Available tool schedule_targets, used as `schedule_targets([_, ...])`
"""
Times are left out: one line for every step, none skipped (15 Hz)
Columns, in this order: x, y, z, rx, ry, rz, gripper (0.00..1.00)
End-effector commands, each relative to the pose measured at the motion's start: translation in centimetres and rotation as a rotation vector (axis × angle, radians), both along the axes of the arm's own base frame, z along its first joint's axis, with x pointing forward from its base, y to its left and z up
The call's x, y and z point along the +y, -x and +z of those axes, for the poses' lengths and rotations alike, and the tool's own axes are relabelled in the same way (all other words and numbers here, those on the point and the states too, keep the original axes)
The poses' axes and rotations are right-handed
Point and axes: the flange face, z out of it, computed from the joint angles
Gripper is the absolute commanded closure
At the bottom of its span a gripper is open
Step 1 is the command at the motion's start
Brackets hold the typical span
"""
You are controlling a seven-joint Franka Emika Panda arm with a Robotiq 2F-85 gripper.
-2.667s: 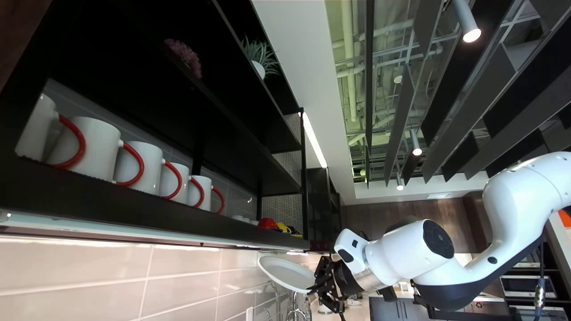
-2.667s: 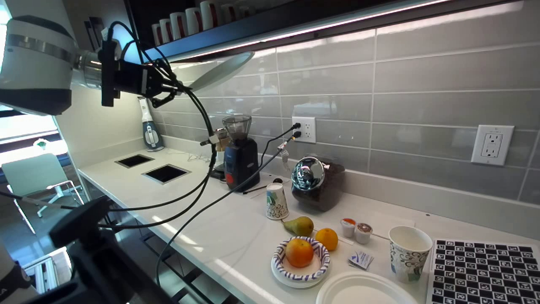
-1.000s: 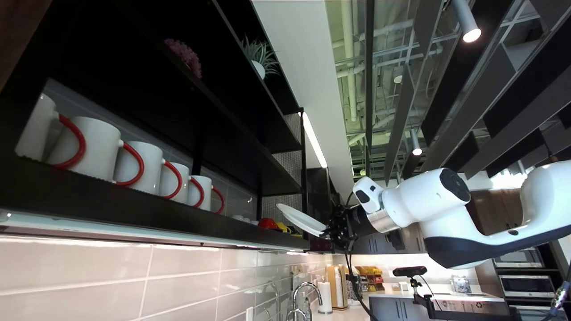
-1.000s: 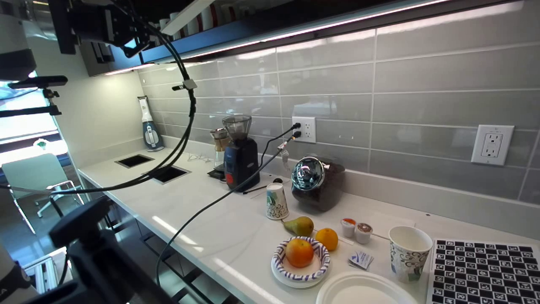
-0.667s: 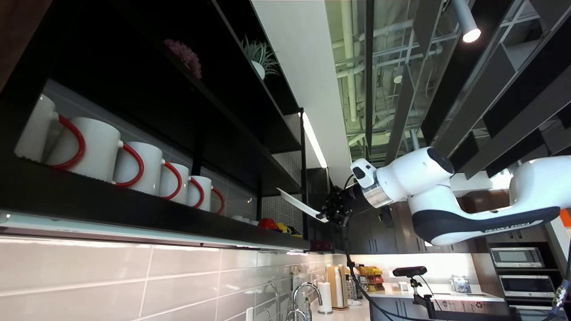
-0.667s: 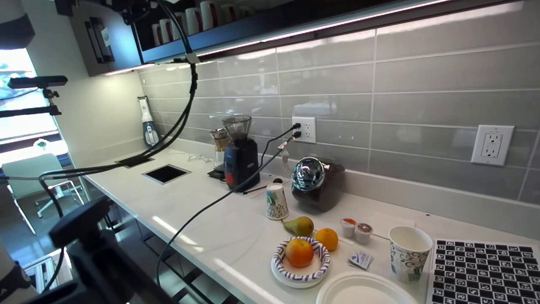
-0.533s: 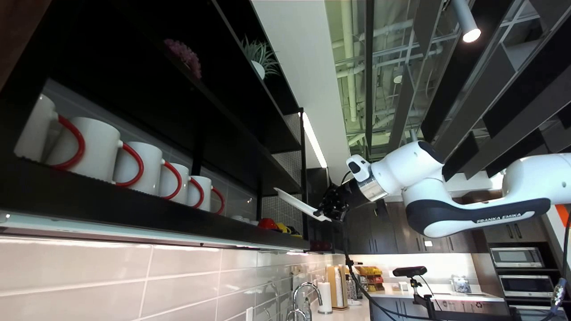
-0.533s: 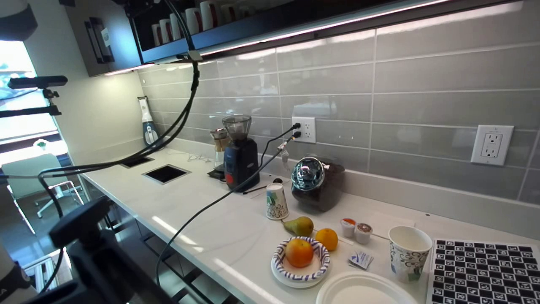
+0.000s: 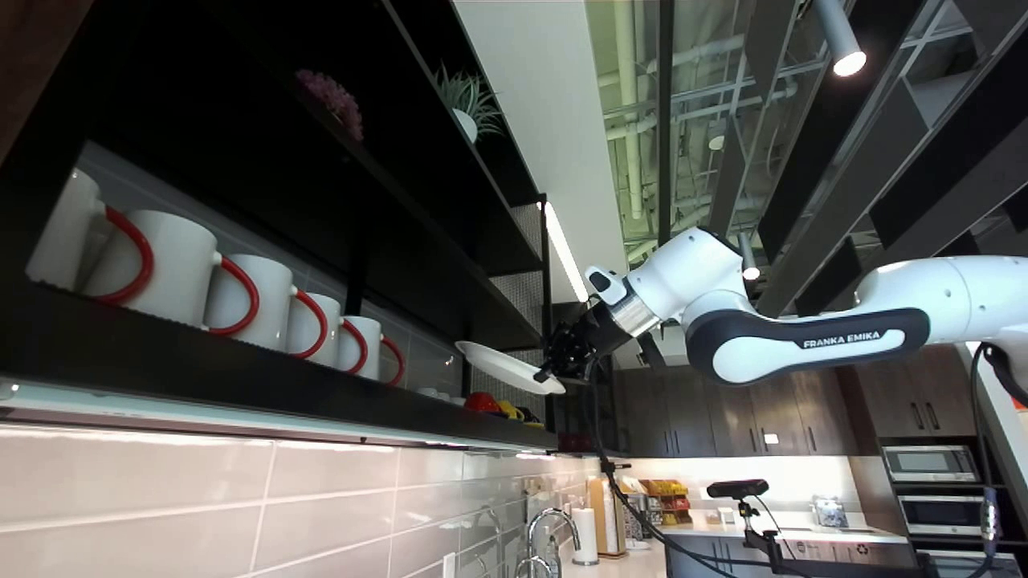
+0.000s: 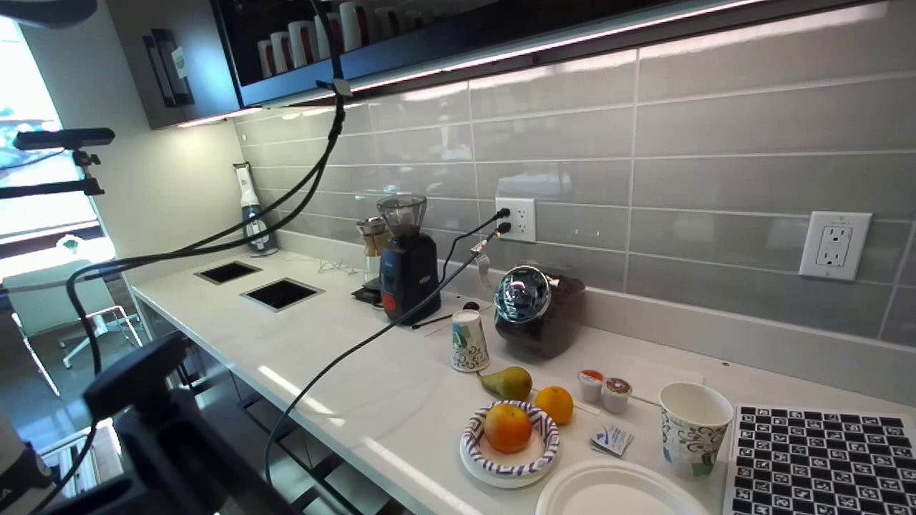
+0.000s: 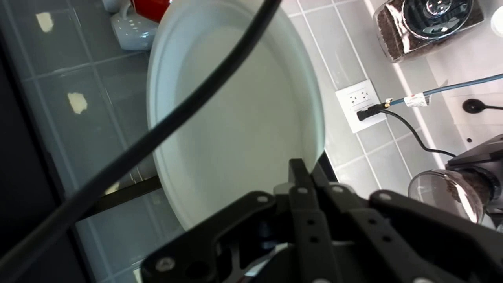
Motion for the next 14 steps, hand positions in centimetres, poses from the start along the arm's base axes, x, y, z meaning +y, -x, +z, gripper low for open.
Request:
schedule_targets([-0.5, -2.8, 2.1, 0.027, 0.051, 0.021, 0.99])
schedule_targets([-0.6, -3.4, 2.5, 0.025, 0.073, 0.022, 0.99])
schedule_targets([-0.8, -3.9, 2.8, 0.025, 0.092, 0.024, 0.99])
schedule_targets([-0.9, -4.4, 3.1, 0.030, 0.097, 0.033, 0.99])
schedule_targets([-1.1, -5.0, 3.2, 0.038, 0.103, 0.042, 0.99])
schedule_targets([-1.3, -5.8, 3.3, 0.048, 0.101, 0.050, 0.99])
schedule_targets([-1.4, -6.3, 3.4, 0.058, 0.098, 0.061, 0.99])
schedule_targets([-1.6, -7.1, 3.5, 0.070, 0.094, 0.070, 0.99])
schedule_targets([-1.7, -7.8, 3.4, 0.090, 0.090, 0.090, 0.99])
schedule_targets([-2.0, -8.5, 3.5, 0.089, 0.114, 0.064, 0.99])
schedule_targets([-1.5, -6.6, 2.6, 0.092, 0.088, 0.061, 0.98])
schedule_targets([-1.7, -7.3, 2.6, 0.098, 0.096, 0.056, 0.98])
schedule_targets([-1.8, -7.7, 2.6, 0.100, 0.101, 0.052, 0.98])
schedule_targets([-1.9, -8.0, 2.6, 0.101, 0.103, 0.050, 0.98])
